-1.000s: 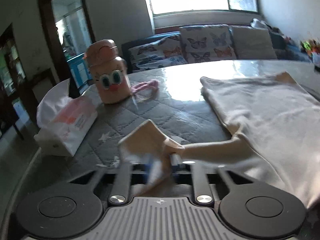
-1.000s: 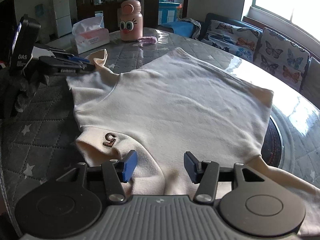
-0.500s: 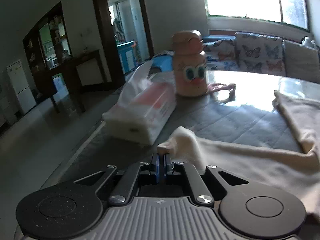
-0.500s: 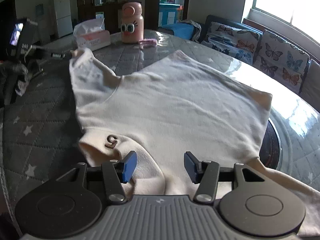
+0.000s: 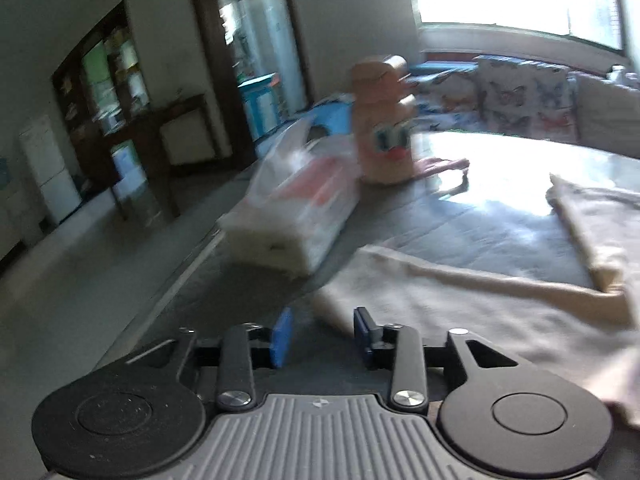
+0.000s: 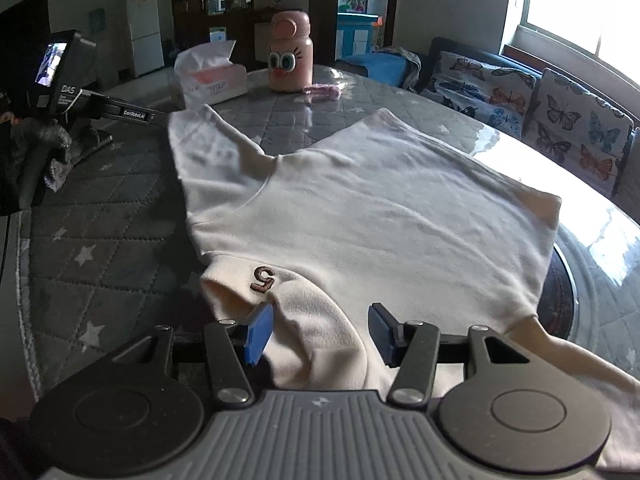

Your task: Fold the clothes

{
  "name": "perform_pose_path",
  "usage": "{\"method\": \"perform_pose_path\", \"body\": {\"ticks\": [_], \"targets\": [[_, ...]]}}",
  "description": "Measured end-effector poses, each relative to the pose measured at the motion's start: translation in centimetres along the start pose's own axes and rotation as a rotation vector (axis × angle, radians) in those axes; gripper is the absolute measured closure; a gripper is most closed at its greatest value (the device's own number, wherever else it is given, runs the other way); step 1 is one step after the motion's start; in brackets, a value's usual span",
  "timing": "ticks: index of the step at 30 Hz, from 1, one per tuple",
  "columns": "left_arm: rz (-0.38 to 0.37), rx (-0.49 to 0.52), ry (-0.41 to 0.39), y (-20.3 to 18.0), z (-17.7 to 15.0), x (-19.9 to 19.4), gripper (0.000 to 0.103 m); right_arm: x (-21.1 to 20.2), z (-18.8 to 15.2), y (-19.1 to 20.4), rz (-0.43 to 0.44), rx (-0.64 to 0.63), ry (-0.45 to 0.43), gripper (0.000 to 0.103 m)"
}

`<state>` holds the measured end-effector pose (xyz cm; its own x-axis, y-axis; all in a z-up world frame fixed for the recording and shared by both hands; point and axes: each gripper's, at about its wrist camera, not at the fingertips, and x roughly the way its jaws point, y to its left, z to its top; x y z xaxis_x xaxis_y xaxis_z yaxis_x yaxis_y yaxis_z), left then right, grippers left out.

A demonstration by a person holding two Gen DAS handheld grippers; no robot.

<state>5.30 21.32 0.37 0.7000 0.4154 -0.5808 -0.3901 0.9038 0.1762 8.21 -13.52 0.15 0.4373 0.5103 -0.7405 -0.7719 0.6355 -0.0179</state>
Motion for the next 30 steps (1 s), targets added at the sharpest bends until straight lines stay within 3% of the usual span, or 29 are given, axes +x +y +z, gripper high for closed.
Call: {"method": "perform_pose_path", "body": {"ticks": [5,9,14,20,24,30], "targets": [[-0.160,0.072,-0.034,-4.6,0.0,-3.2,0.056,-0.6,-1.1,0.3,0.014,-0.007,0.022,0.049],[-0.273,0.132,-0.055,-9.2,0.2,-5.0,0.055,-1.8,-1.5,0.8,0.033,-0.004,-0.011,0.049],[-0.380,0.215,-0.075,-14.6,-0.3,-6.5,0.055,-1.3,-2.5,1.2,0.049,-0.001,0.010,0.048],[-0.436,0.317,-0.084,-19.1,-1.8,-7.2,0.055,-2.4,-2.9,1.1,0.042,0.011,-0.017,0.047],[-0.434,0.363,-0.077,-20.0,-3.2,-6.8,0.055,-4.1,-3.4,-0.2,0.018,0.070,-0.061,0.047],[-0.423,0.396,-0.100,-20.2,-4.2,-7.3,0.055,-6.2,-4.9,-3.9,-0.096,0.199,-0.093,0.047]]}}
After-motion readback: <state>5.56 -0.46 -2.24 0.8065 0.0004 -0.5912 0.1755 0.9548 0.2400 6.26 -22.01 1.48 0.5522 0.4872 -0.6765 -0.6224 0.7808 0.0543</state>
